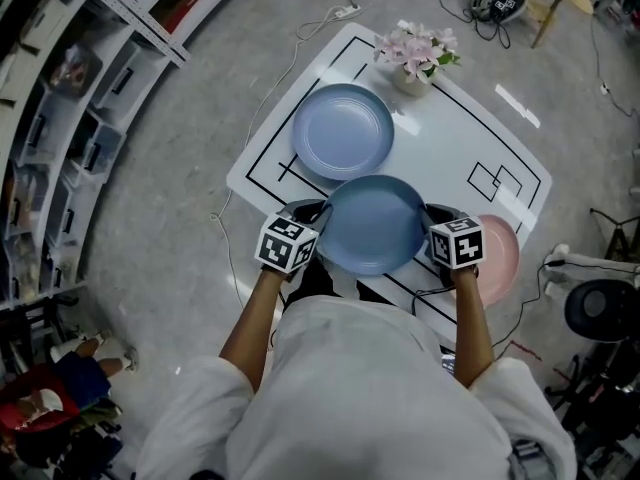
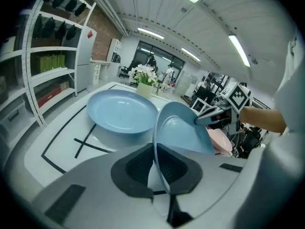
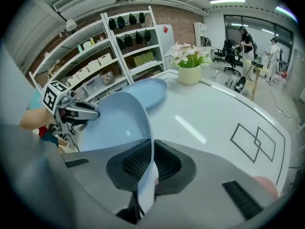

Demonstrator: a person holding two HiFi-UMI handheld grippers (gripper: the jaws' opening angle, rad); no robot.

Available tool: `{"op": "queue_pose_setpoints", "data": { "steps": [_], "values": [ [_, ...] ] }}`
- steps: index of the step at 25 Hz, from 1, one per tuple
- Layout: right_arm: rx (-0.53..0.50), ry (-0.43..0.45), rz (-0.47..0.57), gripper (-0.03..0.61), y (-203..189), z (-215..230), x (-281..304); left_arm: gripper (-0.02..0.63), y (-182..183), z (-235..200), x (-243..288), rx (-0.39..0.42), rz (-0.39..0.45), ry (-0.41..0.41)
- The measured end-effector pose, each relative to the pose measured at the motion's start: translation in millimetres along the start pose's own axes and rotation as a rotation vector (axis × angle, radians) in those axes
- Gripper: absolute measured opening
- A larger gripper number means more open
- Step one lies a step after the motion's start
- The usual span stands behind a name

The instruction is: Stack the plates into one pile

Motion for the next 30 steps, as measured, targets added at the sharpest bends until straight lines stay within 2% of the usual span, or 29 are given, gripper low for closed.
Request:
{"op": "queue_pose_setpoints", "data": {
  "steps": [4,8,13,17,21,24,26,30],
  "values": [
    [-0.038,0.018,0.025,0.025,35.1,-8.7,-5.9,0.035,27.1,-20.8,-10.8,-0.033,0.048,0.002],
    [-0.034,0.035,0.055,0.026,70.0,-8.9,0.4,0.035,59.5,-45.5,-16.0,0.0,0.068,0.0],
    [-0.021,0.028,0.073,0.026,118.5,-3.0,22.4,0.034,100.4,-88.4,-4.1,0.005,0.043,0.02],
    [-0.011,0.022,0.069,0.026,159.0,8.9,46.7,0.032,130.9,-127.1,13.8,0.005,0.032,0.005],
    [0.011,0.028,0.052,0.026,189.5,18.3,73.5,0.032,148.3,-162.1,36.1,-0.011,-0.002,-0.007],
    [0.01,-0.002,0.05,0.026,204.3,26.4,86.9,0.031,158.0,-179.4,53.1,-0.008,-0.013,0.002],
    [0.004,-0.029,0.068,0.028,211.5,30.9,95.1,0.031,162.6,-188.1,62.0,0.018,-0.006,0.021],
    [0.044,-0.07,0.073,0.028,209.8,44.6,119.0,0.04,157.9,-195.2,84.8,0.159,-0.058,0.087]
  ]
}}
Point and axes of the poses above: the fingertips, and each gripper's own axes: x forward along the fingers, z to its right, y out of its top, the point moved 6 cm from there along -x, backward along the fingers, and after that the axes turned 8 degrees about y, right-handed, at the moved point
